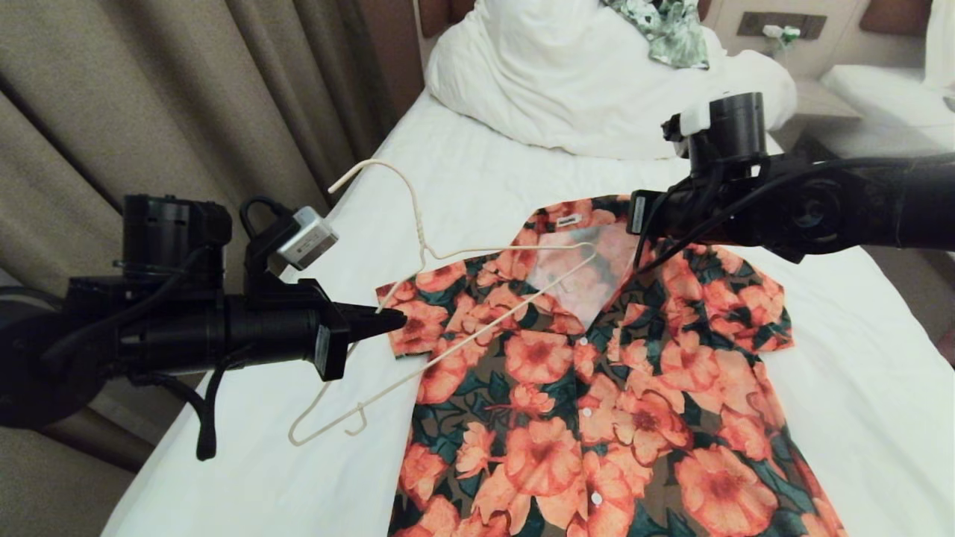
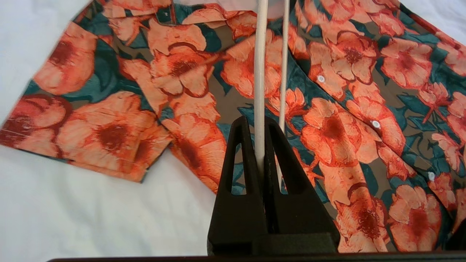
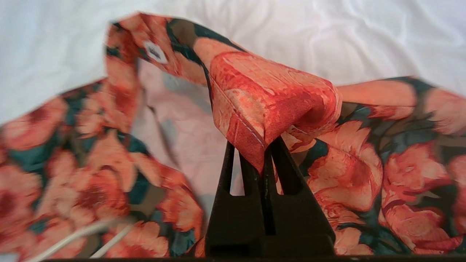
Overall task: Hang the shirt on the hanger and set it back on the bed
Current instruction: Hook one side of the shirt onto the hanger
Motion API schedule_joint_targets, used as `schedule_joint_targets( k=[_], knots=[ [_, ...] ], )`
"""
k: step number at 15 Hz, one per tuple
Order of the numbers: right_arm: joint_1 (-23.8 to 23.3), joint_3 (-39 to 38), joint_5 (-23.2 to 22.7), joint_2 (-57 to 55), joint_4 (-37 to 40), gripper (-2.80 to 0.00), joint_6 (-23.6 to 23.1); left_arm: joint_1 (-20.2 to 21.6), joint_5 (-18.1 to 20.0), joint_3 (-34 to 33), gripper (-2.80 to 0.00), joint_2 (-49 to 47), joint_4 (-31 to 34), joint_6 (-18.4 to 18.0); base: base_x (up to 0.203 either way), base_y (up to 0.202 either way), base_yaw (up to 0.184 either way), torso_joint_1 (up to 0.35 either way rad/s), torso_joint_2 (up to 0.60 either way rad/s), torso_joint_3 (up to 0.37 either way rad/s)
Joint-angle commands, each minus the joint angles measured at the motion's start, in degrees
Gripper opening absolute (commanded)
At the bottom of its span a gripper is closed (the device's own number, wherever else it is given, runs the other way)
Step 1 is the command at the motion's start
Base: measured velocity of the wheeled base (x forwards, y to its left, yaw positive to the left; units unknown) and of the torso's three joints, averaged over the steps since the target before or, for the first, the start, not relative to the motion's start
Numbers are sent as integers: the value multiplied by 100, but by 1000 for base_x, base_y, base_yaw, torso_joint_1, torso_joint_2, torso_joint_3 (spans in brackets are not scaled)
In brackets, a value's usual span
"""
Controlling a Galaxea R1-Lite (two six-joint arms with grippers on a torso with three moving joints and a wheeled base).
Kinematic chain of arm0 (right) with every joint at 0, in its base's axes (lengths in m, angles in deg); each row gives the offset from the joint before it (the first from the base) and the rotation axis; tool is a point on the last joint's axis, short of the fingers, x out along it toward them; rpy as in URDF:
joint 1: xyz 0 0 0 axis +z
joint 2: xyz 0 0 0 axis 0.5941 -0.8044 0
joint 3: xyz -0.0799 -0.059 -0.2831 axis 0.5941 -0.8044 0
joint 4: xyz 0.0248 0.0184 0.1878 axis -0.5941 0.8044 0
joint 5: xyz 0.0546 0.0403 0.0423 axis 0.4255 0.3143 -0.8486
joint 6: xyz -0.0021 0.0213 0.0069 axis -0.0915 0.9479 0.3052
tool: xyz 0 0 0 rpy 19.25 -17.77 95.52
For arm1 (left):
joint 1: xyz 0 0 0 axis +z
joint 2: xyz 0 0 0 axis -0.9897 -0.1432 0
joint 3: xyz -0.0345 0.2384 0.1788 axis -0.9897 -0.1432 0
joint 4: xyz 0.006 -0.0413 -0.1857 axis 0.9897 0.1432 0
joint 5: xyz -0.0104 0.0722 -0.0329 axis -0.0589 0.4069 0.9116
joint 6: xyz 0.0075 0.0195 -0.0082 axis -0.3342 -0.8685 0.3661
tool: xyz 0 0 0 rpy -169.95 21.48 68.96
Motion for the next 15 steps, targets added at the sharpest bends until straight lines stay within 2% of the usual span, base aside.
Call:
schedule_joint_targets(
  k=[1,4,8,11,15],
  knots=[
    [135,-51,9,292,99,-280,4,-58,10,-7,-280,-107,-24,-4,0,0,0,0,0,0],
    [386,-148,9,472,196,-280,11,-147,8,-13,-280,-80,-50,13,0,0,0,0,0,0],
    [906,-300,11,768,242,-280,-7,-308,-61,-285,-280,-93,-763,56,0,0,0,0,0,0],
    [1195,-301,52,870,332,-280,-127,-652,-378,-510,-280,-114,-1168,63,0,0,0,0,0,0],
    [1460,-284,48,1023,495,-280,-271,-1176,-564,-682,-280,-113,-1194,71,0,0,0,0,0,0]
  ],
)
